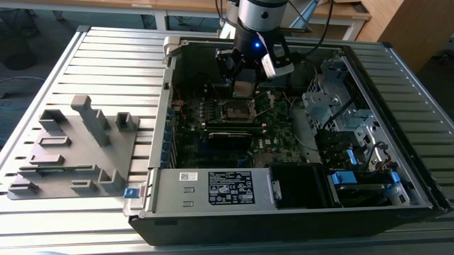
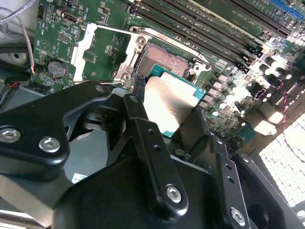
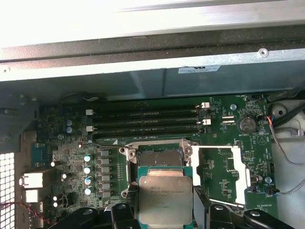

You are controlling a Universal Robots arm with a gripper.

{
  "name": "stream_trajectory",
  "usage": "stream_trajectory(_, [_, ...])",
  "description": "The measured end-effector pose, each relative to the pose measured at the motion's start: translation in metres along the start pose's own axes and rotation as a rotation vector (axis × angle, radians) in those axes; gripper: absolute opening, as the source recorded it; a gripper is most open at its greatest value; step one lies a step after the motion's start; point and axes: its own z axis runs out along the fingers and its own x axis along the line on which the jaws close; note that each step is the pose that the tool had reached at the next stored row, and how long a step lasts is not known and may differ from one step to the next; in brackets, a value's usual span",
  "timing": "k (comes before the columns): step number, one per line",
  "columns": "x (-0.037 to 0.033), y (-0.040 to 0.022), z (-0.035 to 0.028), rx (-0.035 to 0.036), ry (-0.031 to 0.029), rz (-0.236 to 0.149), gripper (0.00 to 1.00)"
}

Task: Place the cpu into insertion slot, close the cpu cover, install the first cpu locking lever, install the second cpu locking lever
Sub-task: 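Place the cpu into insertion slot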

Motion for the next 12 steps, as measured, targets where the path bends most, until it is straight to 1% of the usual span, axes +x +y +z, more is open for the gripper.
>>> stream_trajectory(9, [0.0, 0.0, 0.0, 0.0, -0.0002, 0.002, 0.54])
stream_trajectory(12, [0.0, 0.0, 0.0, -0.0003, -0.0018, 0.021, 0.54])
